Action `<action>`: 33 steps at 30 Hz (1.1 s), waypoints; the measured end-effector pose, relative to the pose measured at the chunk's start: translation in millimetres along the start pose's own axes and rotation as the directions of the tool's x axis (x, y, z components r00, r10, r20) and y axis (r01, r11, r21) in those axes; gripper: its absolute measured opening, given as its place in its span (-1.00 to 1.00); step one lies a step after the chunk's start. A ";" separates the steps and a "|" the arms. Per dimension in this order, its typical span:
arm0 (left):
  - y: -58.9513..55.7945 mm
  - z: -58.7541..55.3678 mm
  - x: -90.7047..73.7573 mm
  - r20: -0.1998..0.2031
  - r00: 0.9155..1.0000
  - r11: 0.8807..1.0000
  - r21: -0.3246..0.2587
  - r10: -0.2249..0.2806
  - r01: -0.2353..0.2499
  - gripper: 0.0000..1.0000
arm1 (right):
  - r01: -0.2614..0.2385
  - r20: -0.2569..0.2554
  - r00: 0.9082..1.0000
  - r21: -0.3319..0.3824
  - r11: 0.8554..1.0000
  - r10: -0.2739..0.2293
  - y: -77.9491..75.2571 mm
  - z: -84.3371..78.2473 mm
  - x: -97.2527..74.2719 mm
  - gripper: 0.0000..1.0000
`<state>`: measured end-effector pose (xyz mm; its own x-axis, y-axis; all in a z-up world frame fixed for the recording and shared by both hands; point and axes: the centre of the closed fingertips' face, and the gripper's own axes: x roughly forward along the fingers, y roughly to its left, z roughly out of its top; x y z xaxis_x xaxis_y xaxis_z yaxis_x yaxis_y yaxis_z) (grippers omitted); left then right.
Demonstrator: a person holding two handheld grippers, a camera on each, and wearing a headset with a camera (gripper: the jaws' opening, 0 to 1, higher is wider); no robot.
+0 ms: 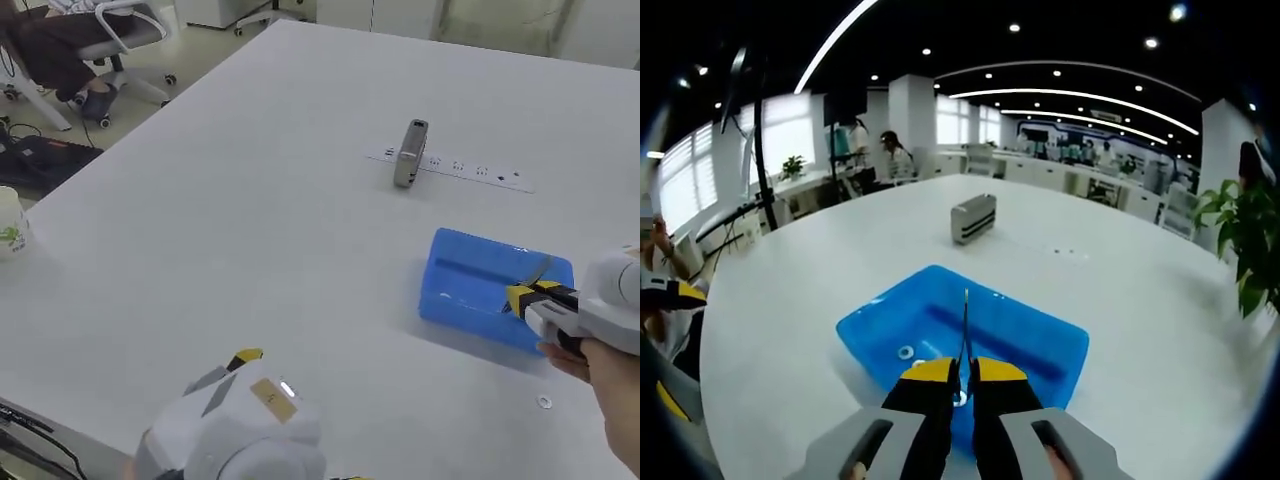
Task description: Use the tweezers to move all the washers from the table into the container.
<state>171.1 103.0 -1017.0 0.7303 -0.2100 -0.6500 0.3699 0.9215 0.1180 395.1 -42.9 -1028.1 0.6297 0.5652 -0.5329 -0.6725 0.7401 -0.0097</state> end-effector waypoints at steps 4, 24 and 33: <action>-0.1 -0.1 0.2 -0.001 1.000 1.000 0.003 0.000 0.000 0.87 | 0.005 -0.008 1.000 0.004 1.000 -0.005 0.2 -3.1 0.9 -0.96; -0.9 -2.3 1.2 -0.015 1.000 1.000 0.006 -0.004 0.004 0.86 | 0.005 0.022 1.000 0.027 1.000 -0.005 3.5 9.9 -14.0 -0.94; 0.6 -1.8 0.6 -0.012 1.000 1.000 0.002 0.003 -0.003 0.86 | 0.004 0.095 0.995 0.063 0.998 -0.010 3.8 28.0 -44.9 -0.95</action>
<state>170.7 103.9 -1018.6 0.7245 -0.2034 -0.6586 0.3689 0.9215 0.1213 375.2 -55.2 -980.4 0.6704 0.5899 -0.4502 -0.6440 0.7638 0.0417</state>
